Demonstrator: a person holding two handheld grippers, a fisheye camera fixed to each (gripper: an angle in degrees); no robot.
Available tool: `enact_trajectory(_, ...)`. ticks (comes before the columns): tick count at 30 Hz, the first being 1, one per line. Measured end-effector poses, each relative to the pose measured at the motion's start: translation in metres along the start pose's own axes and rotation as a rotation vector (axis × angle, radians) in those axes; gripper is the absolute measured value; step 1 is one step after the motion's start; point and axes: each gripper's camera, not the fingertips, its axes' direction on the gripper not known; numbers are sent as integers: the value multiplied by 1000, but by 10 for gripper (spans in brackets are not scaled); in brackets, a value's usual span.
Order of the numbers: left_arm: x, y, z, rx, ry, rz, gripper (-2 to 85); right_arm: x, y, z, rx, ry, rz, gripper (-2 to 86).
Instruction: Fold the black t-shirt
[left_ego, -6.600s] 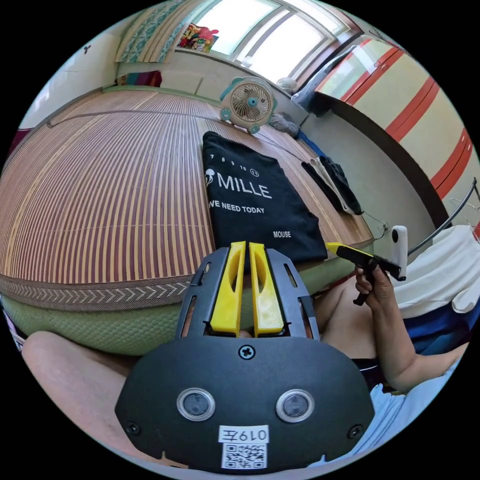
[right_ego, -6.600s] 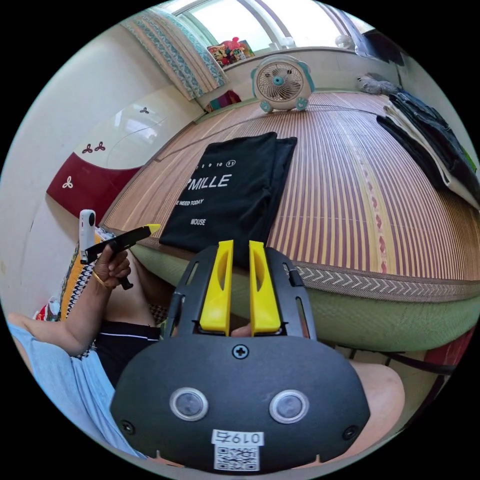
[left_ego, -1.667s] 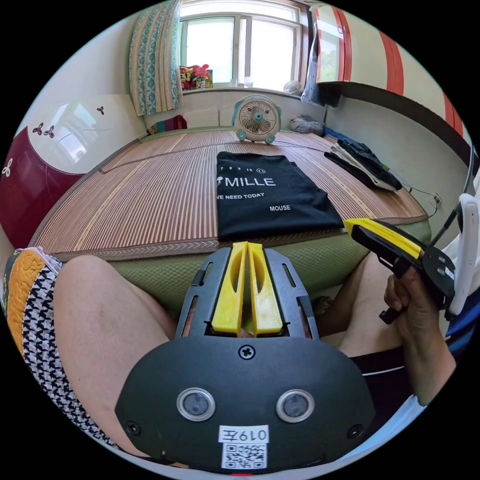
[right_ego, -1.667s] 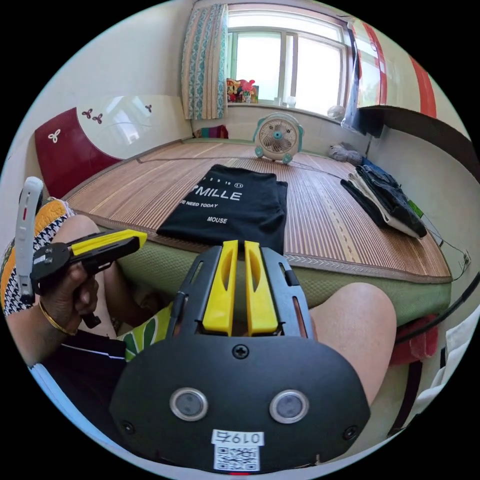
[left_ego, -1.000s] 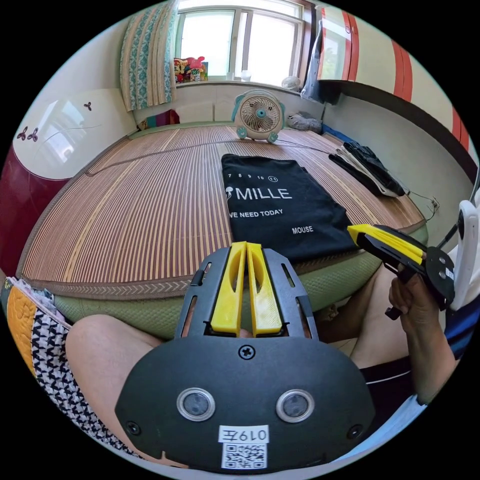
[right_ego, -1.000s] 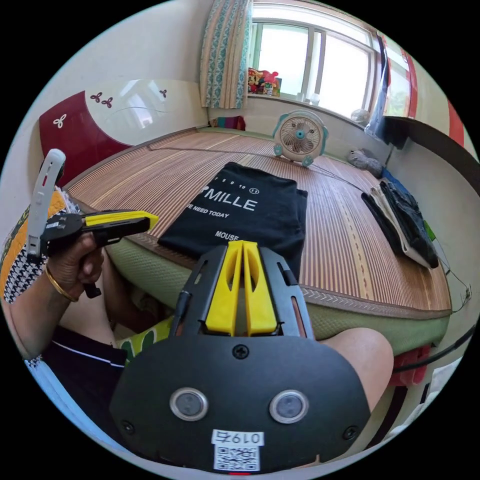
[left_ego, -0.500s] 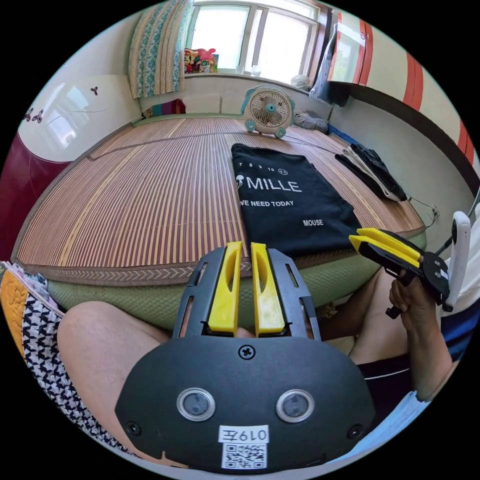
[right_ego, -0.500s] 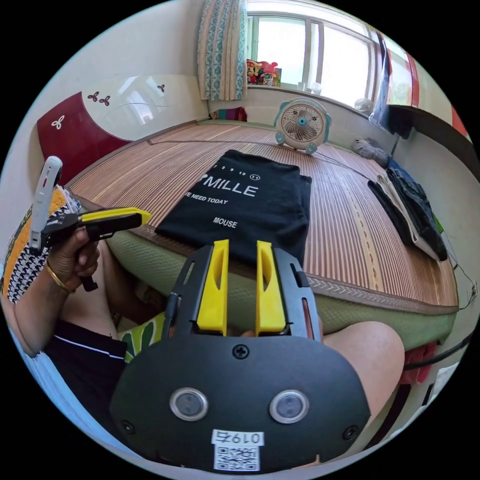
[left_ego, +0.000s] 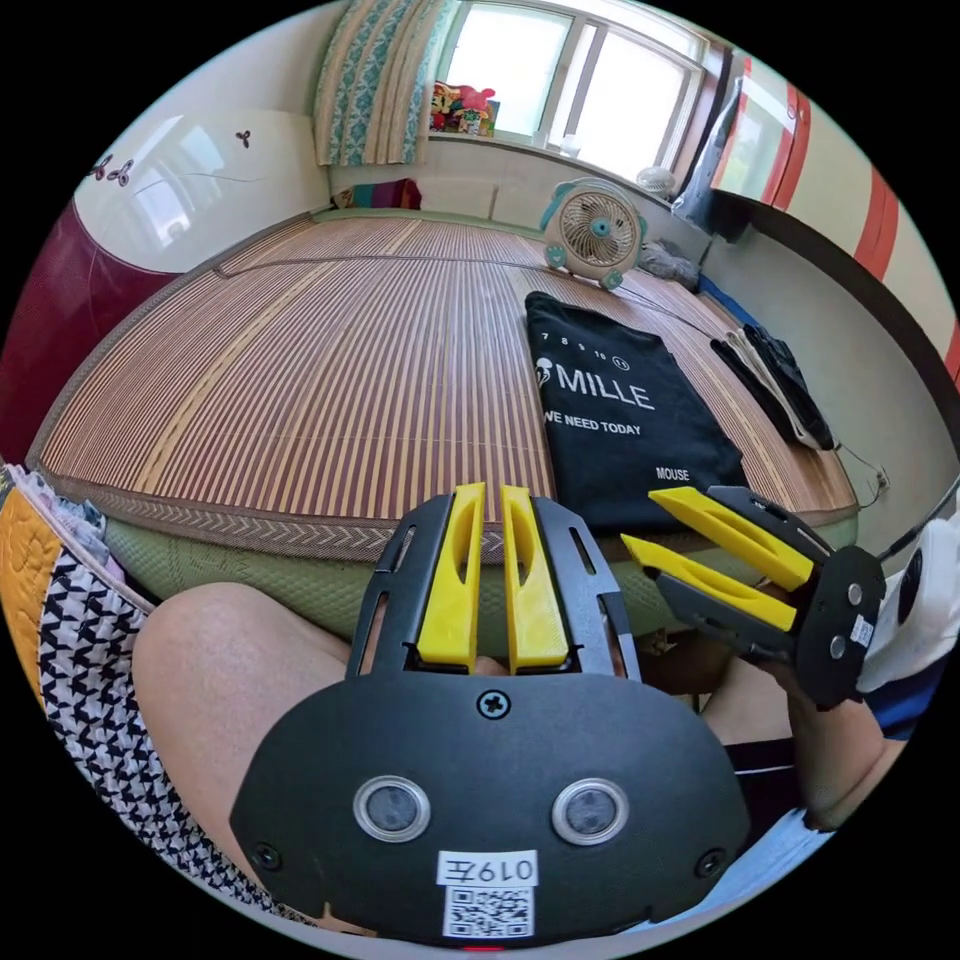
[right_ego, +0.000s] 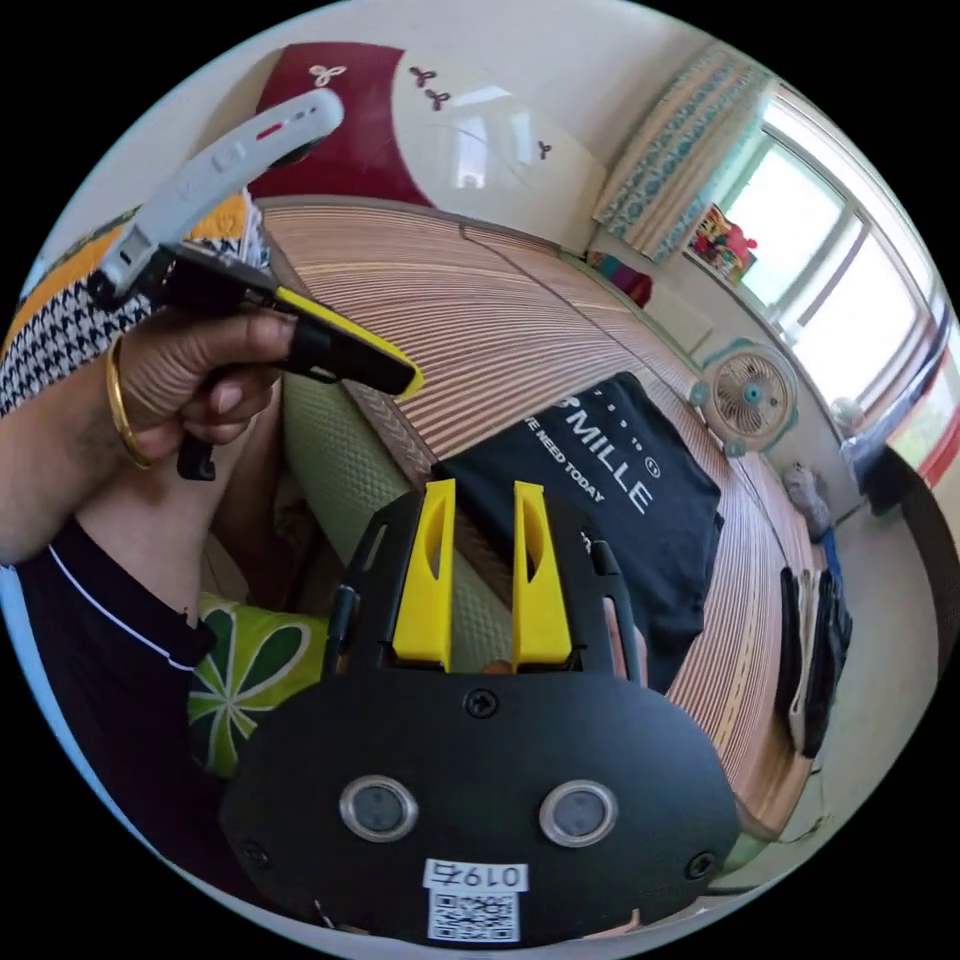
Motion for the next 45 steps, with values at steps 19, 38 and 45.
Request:
enact_trajectory(19, -43, -117, 40, -35, 104, -44, 23, 16, 12, 49, -47, -9, 55, 1)
enact_trajectory(38, -86, -364, 171, -333, 462, -188, 81, 135, 80, 22, 231, -255, 415, 0)
enact_trajectory(45, -103, -418, 208, -371, 540, -253, 84, 132, 82, 31, 219, -252, 365, -1)
